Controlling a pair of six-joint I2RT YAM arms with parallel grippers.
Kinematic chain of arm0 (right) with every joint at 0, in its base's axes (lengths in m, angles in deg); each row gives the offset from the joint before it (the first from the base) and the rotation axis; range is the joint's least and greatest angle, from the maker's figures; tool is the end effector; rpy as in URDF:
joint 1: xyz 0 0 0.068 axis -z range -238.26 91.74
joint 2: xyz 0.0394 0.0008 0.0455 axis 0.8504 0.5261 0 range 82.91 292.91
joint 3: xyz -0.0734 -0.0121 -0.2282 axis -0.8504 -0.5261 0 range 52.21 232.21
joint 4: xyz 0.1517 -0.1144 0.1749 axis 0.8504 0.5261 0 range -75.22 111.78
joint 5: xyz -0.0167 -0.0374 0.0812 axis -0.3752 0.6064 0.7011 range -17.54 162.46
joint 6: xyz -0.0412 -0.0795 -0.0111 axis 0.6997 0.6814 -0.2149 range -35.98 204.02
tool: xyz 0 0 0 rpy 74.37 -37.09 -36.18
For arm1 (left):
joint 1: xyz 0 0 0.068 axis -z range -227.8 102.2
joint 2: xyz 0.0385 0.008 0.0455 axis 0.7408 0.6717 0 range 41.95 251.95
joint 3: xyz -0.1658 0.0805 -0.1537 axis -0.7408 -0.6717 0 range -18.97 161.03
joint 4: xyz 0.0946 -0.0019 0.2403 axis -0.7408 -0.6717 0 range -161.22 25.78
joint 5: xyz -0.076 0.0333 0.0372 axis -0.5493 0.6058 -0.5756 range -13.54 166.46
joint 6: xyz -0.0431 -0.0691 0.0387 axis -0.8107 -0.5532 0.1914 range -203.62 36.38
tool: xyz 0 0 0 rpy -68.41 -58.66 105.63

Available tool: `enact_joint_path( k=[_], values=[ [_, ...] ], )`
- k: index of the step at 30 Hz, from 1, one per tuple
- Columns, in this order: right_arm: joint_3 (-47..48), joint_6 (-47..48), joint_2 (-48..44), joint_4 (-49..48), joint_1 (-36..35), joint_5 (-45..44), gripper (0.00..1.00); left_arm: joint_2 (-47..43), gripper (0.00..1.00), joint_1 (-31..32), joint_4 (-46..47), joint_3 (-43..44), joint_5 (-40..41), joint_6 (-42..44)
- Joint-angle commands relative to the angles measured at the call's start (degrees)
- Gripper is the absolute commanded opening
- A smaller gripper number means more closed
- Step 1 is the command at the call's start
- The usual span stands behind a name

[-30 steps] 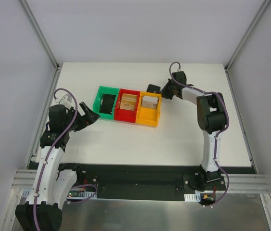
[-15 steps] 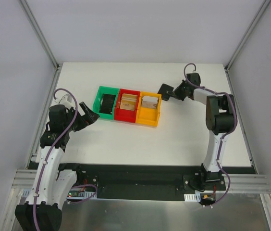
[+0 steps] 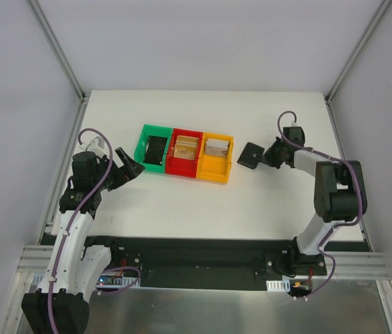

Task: Take the credit cards out of the card holder
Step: Move the card holder to the corner of the board.

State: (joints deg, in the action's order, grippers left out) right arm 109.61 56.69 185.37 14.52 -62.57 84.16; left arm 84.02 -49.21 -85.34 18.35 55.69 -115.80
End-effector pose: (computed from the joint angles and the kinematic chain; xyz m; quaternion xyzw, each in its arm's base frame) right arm 0.3889 0.0458 0.1016 0.1448 0.9077 0.1948 0.3422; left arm 0.2300 -0.0229 0.2423 -0.1493 0.8257 -0.2858 0.4629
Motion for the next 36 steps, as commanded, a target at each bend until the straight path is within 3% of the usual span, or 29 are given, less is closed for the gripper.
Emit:
enact_joint_path(
  k=[1,11,15,25,27,30,33,36],
  values=[
    [-8.08,3.51,-9.36,1.13,-0.6,-1.33,0.0,0.39,0.93,1.23,3.89,-1.72,-1.82,-1.21],
    [-17.32,8.35,-23.43,11.23,-6.39,-2.21,0.0,1.09,0.91,9.22,6.8,-3.92,2.49,-3.41],
    [-21.44,7.39,-29.23,13.35,-14.21,-4.67,0.0,1.79,0.91,16.42,6.97,-3.66,6.79,-4.11],
    [-31.74,4.04,-36.44,11.59,-20.11,-4.15,0.0,2.76,0.91,34.69,9.78,-7.7,16.54,-11.49],
    [-32.71,3.69,-37.67,11.33,-20.29,-4.06,0.13,3.99,0.93,38.31,11.1,-7.88,18.74,-12.99],
    [-33.41,4.04,-40.74,12.29,-20.29,-5.02,0.45,6.27,0.99,42.27,12.24,-7.53,20.42,-15.44],
    [-32.71,5.27,-42.51,13.52,-20.03,-6.25,0.54,8.29,0.99,44.21,14.09,-7.35,22.36,-16.59],
    [-31.57,6.32,-41.2,13.44,-20.12,-6.17,0.55,10.05,0.99,45.35,16.46,-7.7,22.44,-17.56]
  ],
)
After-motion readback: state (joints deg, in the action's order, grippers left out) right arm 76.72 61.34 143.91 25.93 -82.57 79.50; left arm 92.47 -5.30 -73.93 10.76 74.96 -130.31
